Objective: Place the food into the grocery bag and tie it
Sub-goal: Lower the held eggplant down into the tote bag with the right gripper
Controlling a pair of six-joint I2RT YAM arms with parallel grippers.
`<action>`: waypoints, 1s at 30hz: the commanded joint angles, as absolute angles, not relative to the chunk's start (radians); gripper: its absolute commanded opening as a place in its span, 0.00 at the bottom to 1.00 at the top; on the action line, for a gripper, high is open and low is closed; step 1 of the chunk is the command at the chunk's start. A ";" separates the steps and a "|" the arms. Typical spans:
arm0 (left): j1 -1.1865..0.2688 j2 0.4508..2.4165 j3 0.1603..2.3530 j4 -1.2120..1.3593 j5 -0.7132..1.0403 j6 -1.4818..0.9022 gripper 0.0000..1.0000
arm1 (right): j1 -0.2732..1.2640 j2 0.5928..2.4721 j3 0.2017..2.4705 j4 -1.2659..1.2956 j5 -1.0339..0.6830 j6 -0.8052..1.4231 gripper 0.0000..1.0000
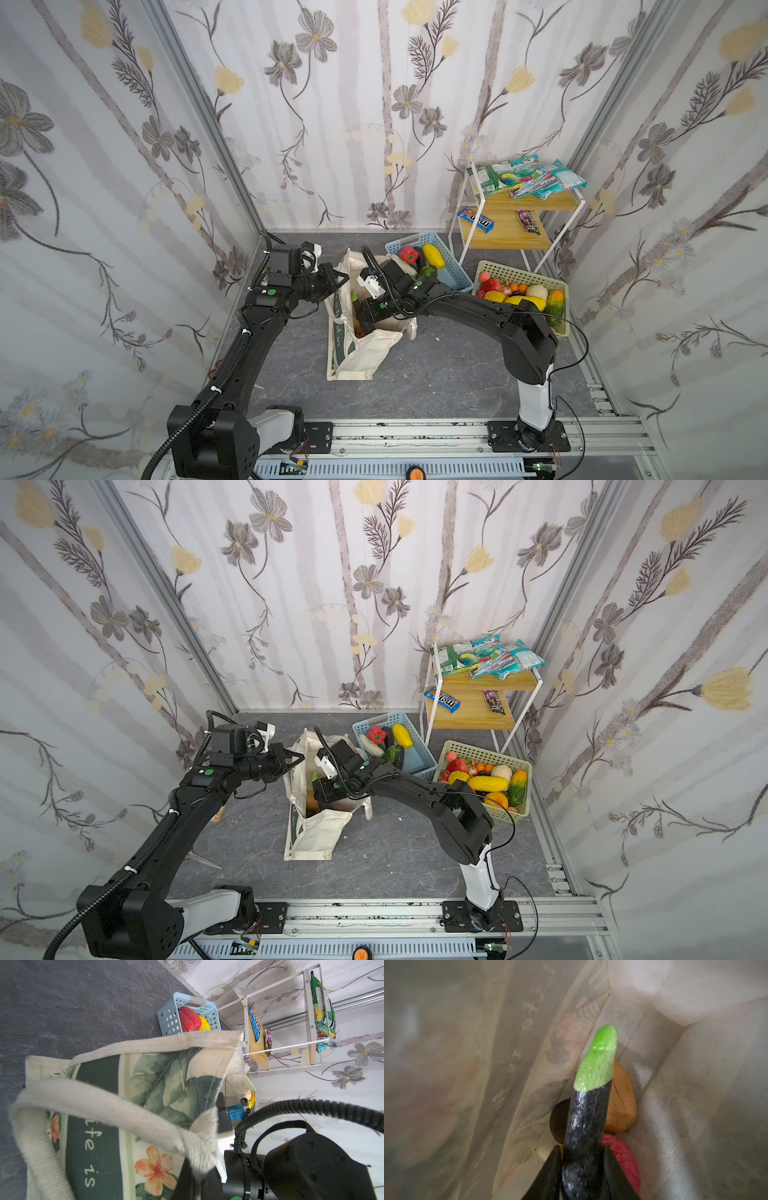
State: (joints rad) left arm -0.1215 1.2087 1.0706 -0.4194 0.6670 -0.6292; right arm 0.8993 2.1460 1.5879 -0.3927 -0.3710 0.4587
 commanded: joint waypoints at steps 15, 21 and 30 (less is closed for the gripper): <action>-0.121 1.224 1.134 -0.414 0.686 -0.612 0.00 | 0.899 2.275 1.654 -0.373 -0.429 0.463 0.35; -0.121 1.218 1.128 -0.414 0.683 -0.609 0.00 | 0.895 2.299 1.658 -0.373 -0.436 0.476 0.36; -0.121 1.214 1.120 -0.421 0.681 -0.602 0.00 | 0.890 2.297 1.657 -0.373 -0.436 0.477 0.54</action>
State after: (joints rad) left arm -0.1226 1.2221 1.1183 -0.4648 0.6704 -0.6086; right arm 0.8928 2.3028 1.6527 -0.3935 -0.4355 0.4709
